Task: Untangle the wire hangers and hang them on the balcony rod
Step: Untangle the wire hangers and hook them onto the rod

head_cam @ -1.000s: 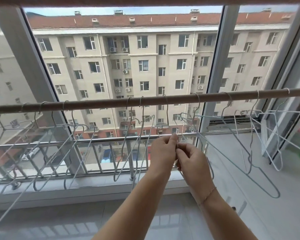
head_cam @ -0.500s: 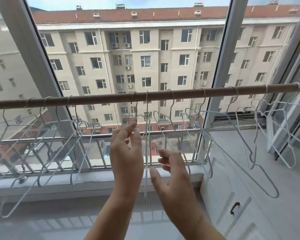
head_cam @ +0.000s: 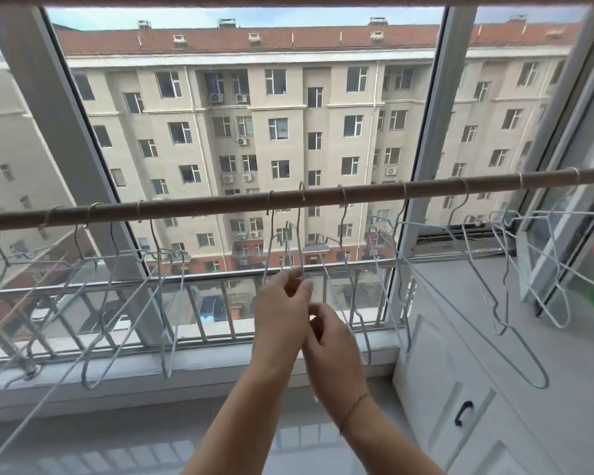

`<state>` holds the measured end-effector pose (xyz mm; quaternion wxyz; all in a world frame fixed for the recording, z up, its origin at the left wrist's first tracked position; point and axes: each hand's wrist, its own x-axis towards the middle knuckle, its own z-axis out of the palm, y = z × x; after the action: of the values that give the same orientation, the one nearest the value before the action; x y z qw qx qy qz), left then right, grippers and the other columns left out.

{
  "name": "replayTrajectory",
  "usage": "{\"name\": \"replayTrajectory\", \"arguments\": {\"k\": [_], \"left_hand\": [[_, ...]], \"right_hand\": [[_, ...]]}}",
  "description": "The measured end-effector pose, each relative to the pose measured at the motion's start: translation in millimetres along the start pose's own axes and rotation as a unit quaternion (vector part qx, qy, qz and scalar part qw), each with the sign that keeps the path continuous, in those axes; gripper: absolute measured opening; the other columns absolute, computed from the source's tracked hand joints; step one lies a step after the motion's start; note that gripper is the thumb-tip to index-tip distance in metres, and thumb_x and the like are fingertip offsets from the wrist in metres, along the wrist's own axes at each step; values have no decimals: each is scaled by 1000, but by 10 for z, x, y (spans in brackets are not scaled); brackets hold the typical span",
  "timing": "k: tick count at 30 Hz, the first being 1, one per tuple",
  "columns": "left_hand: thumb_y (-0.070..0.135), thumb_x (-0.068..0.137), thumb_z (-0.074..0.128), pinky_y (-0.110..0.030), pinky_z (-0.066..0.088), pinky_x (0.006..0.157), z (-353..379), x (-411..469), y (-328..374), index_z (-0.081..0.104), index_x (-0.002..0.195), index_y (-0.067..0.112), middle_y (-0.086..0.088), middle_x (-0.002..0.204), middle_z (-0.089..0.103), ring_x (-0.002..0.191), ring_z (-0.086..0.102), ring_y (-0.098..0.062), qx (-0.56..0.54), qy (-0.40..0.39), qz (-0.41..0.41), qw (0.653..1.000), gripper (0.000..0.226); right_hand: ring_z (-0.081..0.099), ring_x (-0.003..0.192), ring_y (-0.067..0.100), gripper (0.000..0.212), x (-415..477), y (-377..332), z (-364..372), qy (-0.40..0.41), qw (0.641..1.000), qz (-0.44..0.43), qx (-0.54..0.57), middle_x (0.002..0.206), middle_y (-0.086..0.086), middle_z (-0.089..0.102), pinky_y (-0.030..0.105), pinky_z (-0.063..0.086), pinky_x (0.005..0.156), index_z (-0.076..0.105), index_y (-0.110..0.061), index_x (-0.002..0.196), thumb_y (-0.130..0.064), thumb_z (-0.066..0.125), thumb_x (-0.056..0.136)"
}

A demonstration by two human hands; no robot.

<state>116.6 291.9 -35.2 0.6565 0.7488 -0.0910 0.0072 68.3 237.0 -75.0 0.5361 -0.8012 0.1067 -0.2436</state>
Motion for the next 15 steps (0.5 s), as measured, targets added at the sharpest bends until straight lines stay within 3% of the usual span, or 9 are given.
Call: {"name": "replayTrajectory", "arguments": {"k": [3, 6, 8, 12, 15], "left_hand": [[17, 89, 58, -40, 57, 85, 31, 105, 53, 63, 117, 13, -2, 99, 70, 93, 68, -22, -32, 0, -12, 999, 28], [16, 89, 57, -41, 57, 85, 63, 212, 69, 63, 115, 13, -4, 98, 71, 91, 68, -21, -39, 3, -20, 999, 26], [14, 89, 56, -43, 56, 86, 76, 261, 30, 65, 112, 14, -6, 98, 71, 89, 69, -21, -40, -2, -35, 999, 25], [15, 83, 56, -45, 55, 87, 87, 206, -171, 67, 86, 27, -3, 89, 73, 84, 68, -19, -26, -26, -67, 997, 17], [10, 87, 52, -44, 53, 91, 100, 78, -399, 65, 95, 24, -3, 92, 72, 91, 68, -21, -19, -45, -101, 994, 20]], "right_hand": [[58, 58, 8, 9, 120, -99, 16, 12, 1000, -2, 4, 68, -2, 66, 29, 46, 55, 60, -20, 92, -22, 52, 90], [55, 57, 0, 11, 244, -179, -5, 12, 1000, -5, -26, 65, -10, 61, 12, 41, 50, 59, -19, 93, -25, 50, 91], [52, 56, -3, 12, 269, -177, -11, 6, 999, 3, -46, 64, -11, 59, 10, 38, 48, 59, -21, 95, -25, 49, 90], [59, 65, 15, 15, 177, -34, 43, -20, 997, 41, -58, 74, -1, 66, 29, 44, 56, 59, -20, 98, -24, 48, 88], [62, 71, 17, 13, -4, 147, 92, -38, 995, 72, -55, 78, -1, 68, 34, 47, 62, 58, -22, 96, -23, 48, 88]]}}
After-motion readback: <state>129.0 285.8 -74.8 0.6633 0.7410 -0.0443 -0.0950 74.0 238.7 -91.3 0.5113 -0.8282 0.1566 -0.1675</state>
